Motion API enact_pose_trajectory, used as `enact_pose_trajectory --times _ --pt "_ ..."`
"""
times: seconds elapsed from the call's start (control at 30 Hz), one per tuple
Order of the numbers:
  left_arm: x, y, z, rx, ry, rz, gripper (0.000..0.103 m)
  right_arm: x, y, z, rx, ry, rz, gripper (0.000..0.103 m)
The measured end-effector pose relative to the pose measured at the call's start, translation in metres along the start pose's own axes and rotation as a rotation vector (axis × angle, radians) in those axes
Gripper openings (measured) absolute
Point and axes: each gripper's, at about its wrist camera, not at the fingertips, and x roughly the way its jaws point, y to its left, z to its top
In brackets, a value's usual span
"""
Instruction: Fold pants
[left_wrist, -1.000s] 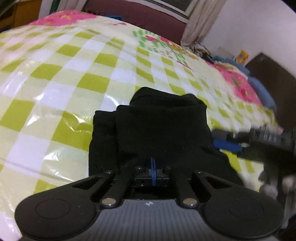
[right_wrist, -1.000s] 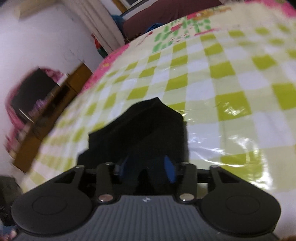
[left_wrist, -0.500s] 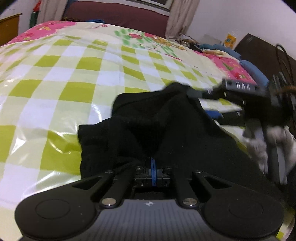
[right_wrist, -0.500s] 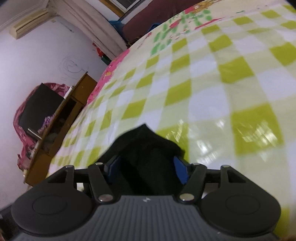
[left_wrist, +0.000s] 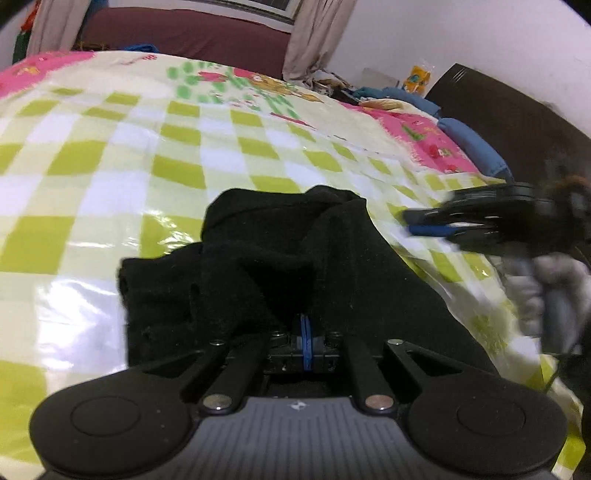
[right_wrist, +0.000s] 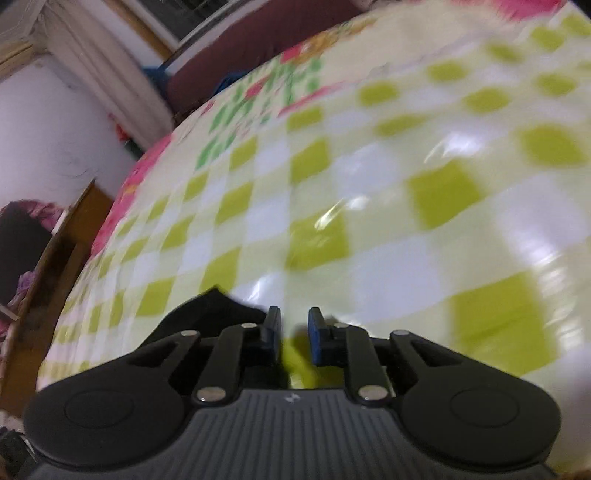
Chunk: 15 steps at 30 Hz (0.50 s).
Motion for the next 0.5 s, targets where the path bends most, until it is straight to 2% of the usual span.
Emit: enact_pose_trajectory --times 0.1,0.17,0.23,0.27,0.33,0.37,0.43,0.5 --pt "-0.029 0.002 -0.004 -0.005 -0.018 0.067 0.023 -0.053 0.017 -0.017 -0.132 -0.081 0.021 0.020" --pt "-0.046 -0.004 -0.015 0.039 -0.003 0.113 0.023 -0.080 0.036 -0.048 -0.240 -0.078 0.082 0.020" --pt "-0.049 -0.019 -0.027 0.100 0.016 0.195 0.023 -0.086 0.054 -0.082 -0.308 -0.013 0.147 0.020" --pt "-0.049 -0.027 -0.029 0.145 0.020 0.240 0.023 -0.083 0.064 -0.103 -0.347 0.049 0.187 0.022" --pt "-0.048 -0.038 -0.025 0.178 0.034 0.296 0.023 -0.067 0.077 -0.140 -0.437 0.138 0.199 0.025" --pt "-0.049 -0.040 -0.021 0.165 0.040 0.314 0.023 -0.062 0.083 -0.154 -0.490 0.126 0.165 0.025" --pt "-0.056 -0.043 -0.016 0.138 0.031 0.358 0.024 -0.072 0.095 -0.159 -0.549 0.078 0.125 0.026" --pt "-0.067 -0.051 -0.019 0.123 0.014 0.420 0.039 -0.094 0.101 -0.150 -0.519 0.021 0.154 0.025"
